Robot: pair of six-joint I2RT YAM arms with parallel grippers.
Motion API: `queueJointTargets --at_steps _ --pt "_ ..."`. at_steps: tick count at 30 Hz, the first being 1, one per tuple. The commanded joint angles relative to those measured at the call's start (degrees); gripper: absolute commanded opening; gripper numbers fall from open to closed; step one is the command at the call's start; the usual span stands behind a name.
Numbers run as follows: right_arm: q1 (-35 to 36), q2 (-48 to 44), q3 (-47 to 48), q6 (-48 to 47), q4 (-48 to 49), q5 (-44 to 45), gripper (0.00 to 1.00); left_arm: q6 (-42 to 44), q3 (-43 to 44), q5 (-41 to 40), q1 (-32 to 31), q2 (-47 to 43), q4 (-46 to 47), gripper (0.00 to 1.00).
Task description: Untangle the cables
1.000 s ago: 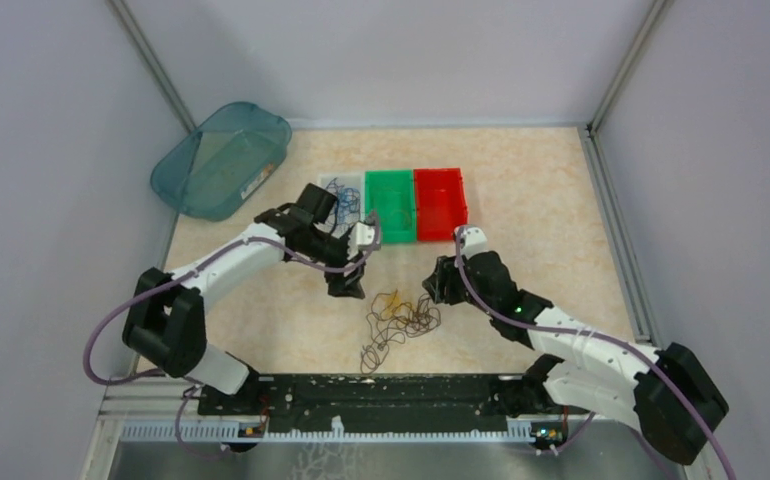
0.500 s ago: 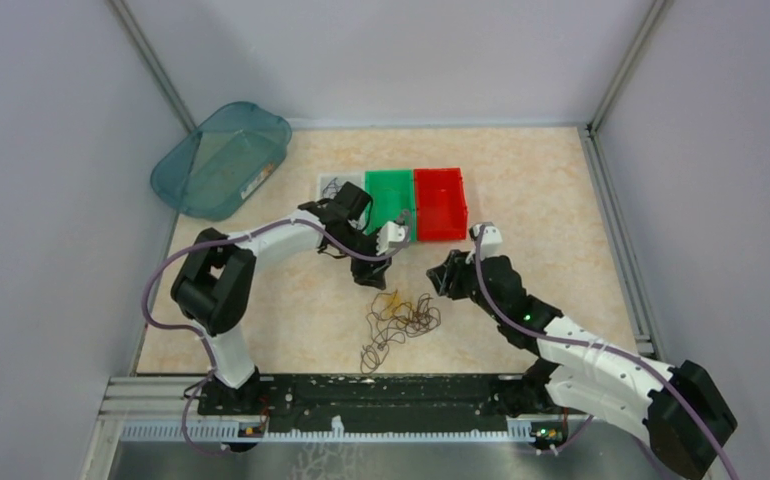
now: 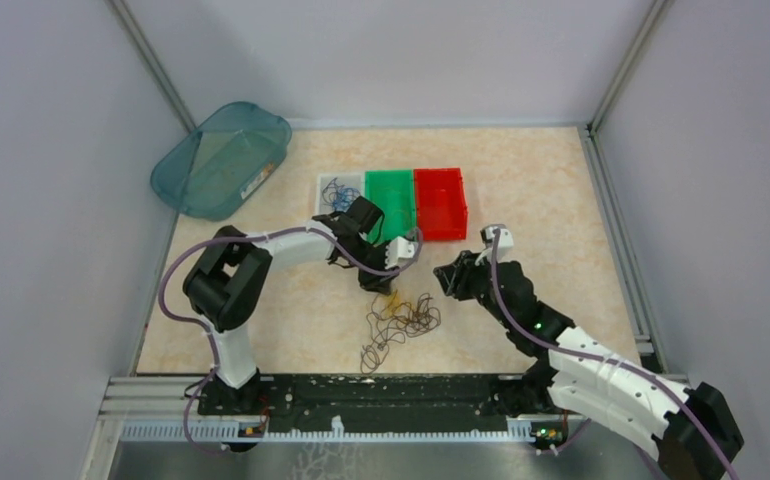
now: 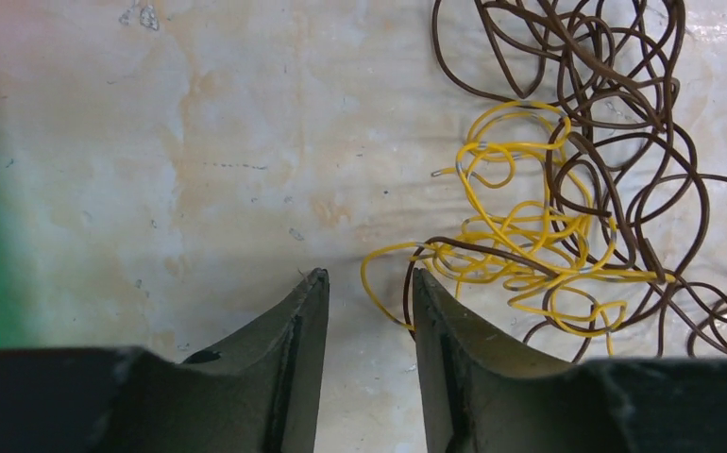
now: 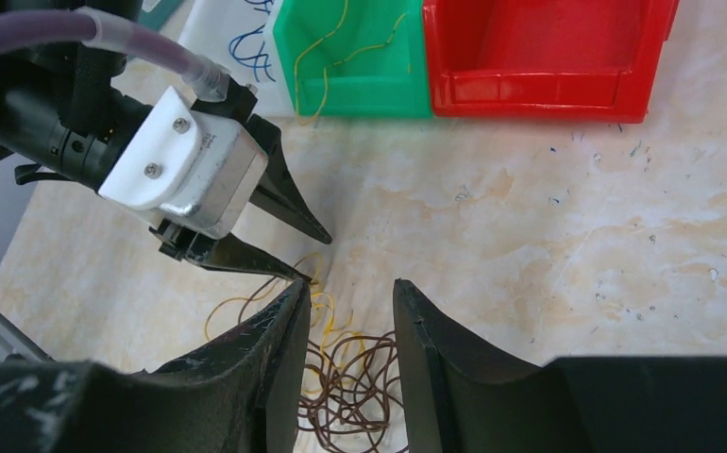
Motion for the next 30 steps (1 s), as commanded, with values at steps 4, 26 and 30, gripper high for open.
queueJointTargets --at_steps 4,26,30 --pt "0.4 -2.9 0.3 0.3 0.1 0.8 0.36 1.6 -3.2 -7.0 -3.0 -2.0 3.8 0.24" --pt "0.4 -5.9 -2.0 -1.2 22.3 -9.3 0.43 2.3 16.7 -9.9 -4.9 -20.7 -21.3 0.00" --pt "0.4 -3.8 -0.2 -1.4 27.2 -14.2 0.49 0.4 19.9 -8.2 -4.9 -21.0 -22.9 0.00"
